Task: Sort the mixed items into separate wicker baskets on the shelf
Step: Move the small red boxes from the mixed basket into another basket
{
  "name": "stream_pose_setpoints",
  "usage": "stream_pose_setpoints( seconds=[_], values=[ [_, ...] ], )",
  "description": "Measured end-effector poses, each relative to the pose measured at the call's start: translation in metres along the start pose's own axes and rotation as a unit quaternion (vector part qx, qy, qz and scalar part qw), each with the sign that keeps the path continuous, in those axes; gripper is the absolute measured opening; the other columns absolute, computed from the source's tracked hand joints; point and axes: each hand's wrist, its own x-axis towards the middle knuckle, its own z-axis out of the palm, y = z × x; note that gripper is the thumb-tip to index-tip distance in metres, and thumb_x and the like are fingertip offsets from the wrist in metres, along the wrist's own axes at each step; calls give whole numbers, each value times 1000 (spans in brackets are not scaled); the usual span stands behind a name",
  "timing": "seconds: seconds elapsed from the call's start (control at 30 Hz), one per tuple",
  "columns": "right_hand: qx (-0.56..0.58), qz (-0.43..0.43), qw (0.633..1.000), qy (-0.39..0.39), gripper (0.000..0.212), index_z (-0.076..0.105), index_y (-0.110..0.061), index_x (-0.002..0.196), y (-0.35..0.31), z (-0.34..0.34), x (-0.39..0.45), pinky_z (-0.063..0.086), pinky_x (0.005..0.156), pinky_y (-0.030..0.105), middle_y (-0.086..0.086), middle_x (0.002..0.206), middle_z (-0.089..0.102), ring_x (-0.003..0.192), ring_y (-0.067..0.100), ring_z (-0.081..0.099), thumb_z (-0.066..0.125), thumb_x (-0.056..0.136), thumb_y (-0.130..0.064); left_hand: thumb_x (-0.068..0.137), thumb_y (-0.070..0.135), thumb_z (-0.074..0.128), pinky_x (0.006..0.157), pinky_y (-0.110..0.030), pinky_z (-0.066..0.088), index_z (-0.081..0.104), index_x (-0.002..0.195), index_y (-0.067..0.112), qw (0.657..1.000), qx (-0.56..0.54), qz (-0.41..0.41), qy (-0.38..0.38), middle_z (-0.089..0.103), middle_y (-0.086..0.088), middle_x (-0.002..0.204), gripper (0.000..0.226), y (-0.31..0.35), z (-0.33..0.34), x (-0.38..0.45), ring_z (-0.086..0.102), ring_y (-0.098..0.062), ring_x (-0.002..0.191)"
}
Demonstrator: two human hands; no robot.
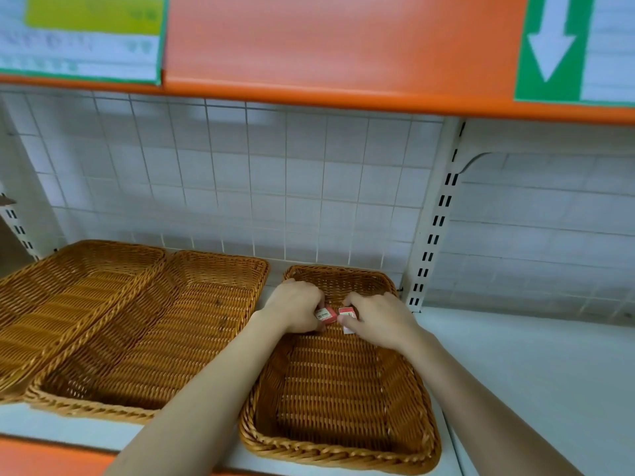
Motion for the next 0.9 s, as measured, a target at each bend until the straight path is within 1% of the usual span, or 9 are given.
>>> stream_pose_setpoints(
  seconds=[0.03, 0.1, 0.2, 0.27, 0.33, 0.47, 0.63, 0.73, 0.9],
  values=[
    [14, -6, 1000, 9, 35, 51, -25, 131, 1, 0, 0, 39, 90, 32, 1, 118, 62, 106, 18, 56, 41, 100, -36, 83, 45, 66, 92, -34, 39, 64, 111, 20, 1000, 0, -1, 0, 65, 2, 108, 38, 0, 1, 0, 58, -19, 101],
    [27, -22, 999, 8, 34, 54, -32, 130, 3, 1, -1, 37, 85, 30, -1, 120, 53, 110, 17, 48, 48, 97, -24, 83, 45, 66, 92, -34, 39, 65, 110, 20, 1000, -3, 0, 0, 65, 2, 107, 37, 0, 0, -1, 58, -19, 101],
    [11, -36, 999, 4, 41, 56, -38, 127, 4, 3, -1, 39, 91, 31, -3, 127, 46, 116, 17, 42, 55, 93, -16, 84, 41, 63, 93, -33, 38, 65, 110, 21, 1000, -6, 3, 6, 64, 1, 108, 32, 1, -1, -1, 57, -19, 102],
    [-16, -35, 999, 4, 36, 56, -32, 126, 4, 2, 0, 38, 94, 33, -2, 130, 45, 119, 19, 39, 56, 92, -20, 86, 39, 62, 91, -31, 37, 64, 111, 21, 1000, -5, 5, 6, 62, 0, 110, 32, 2, -2, -1, 56, -19, 103],
    [-47, -34, 998, -6, 32, 55, -22, 123, 2, 0, 2, 38, 93, 34, 1, 129, 47, 119, 20, 40, 58, 91, -27, 86, 37, 63, 88, -30, 37, 63, 113, 20, 1000, -5, 4, -3, 59, -1, 111, 31, 2, -4, 0, 55, -20, 104],
    [-53, -4, 998, -40, 36, 54, -10, 119, 2, -7, 13, 41, 89, 34, 7, 124, 54, 115, 23, 48, 63, 90, -31, 85, 28, 65, 79, -30, 43, 63, 111, 16, 999, -31, -16, -9, 57, -3, 111, 28, 2, -10, 7, 54, -21, 101],
    [-47, 46, 998, -22, 37, 53, -6, 123, 2, -8, 27, 47, 86, 35, 12, 122, 53, 109, 27, 55, 61, 92, -25, 87, 19, 64, 86, -33, 46, 63, 111, 10, 998, -47, -41, 0, 57, -8, 114, 25, 1, -16, 19, 54, -24, 104],
    [-42, 54, 997, -22, 31, 54, -7, 121, -1, -3, 32, 48, 78, 33, 11, 122, 52, 102, 26, 57, 57, 94, -22, 88, 18, 63, 90, -34, 47, 61, 111, 8, 998, -51, -41, -14, 57, -9, 116, 25, 2, -12, 23, 55, -25, 107],
    [-5, 55, 998, -20, 34, 52, -8, 124, 1, 1, 31, 46, 77, 30, 8, 123, 50, 101, 23, 56, 55, 92, -18, 89, 21, 62, 92, -36, 48, 61, 113, 10, 998, -52, -34, -13, 59, -7, 116, 27, 0, -8, 22, 56, -25, 107]
  ],
)
